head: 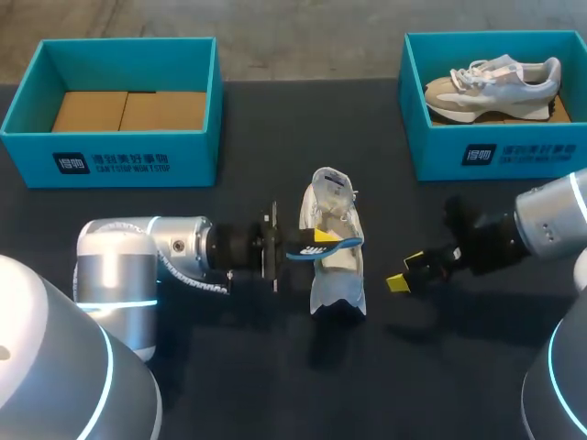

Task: Take the shoe out of the shoebox, open the shoe tongue, remove and reinsert the insole, then place the shoe into the shoebox

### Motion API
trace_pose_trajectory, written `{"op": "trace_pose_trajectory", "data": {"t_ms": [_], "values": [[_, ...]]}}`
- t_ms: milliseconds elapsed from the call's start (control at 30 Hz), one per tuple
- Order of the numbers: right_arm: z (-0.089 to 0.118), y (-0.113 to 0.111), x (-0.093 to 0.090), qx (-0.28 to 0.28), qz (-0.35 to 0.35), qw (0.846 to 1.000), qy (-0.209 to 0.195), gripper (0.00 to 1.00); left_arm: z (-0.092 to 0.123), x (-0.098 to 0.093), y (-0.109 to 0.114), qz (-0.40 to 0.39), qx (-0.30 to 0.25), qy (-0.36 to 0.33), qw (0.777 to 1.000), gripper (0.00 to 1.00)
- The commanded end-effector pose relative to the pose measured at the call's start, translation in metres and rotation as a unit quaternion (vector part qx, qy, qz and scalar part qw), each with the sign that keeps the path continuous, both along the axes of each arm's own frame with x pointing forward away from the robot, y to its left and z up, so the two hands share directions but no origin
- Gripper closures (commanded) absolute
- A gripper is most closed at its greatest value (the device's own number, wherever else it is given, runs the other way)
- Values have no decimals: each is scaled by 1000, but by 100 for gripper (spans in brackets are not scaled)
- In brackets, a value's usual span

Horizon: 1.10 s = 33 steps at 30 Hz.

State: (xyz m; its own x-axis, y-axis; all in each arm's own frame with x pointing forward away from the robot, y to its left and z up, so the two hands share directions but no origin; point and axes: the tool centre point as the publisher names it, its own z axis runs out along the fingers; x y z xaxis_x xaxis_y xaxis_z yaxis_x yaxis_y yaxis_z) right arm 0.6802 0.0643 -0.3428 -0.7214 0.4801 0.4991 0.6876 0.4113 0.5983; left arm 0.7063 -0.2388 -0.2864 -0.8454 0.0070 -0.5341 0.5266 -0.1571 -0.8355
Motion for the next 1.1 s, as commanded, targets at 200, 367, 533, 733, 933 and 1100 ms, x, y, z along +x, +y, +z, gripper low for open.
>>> {"op": "trace_pose_trajectory", "data": {"t_ms": [200, 367, 533, 733, 933, 1100], "values": [[-5, 1, -2, -7, -1, 1000, 6, 0, -7, 1, -4, 0, 9, -2, 1000, 100], [-9, 0, -4, -6, -4, 1000, 10, 0, -8, 3, -6, 6, 13, 1, 1000, 100], [-14, -2, -6, -7, -6, 1000, 14, 0, -9, 5, -9, 8, 13, 2, 1000, 100], [-16, -4, -7, -6, -8, 1000, 17, 0, -15, 6, -10, 8, 18, 3, 1000, 100], [-18, -6, -8, -7, -10, 1000, 20, 0, -19, 12, -8, 11, 26, 1, 1000, 100], [-20, -6, -9, -9, -10, 1000, 22, 0, -23, 16, -8, 11, 37, -5, 999, 100]]}}
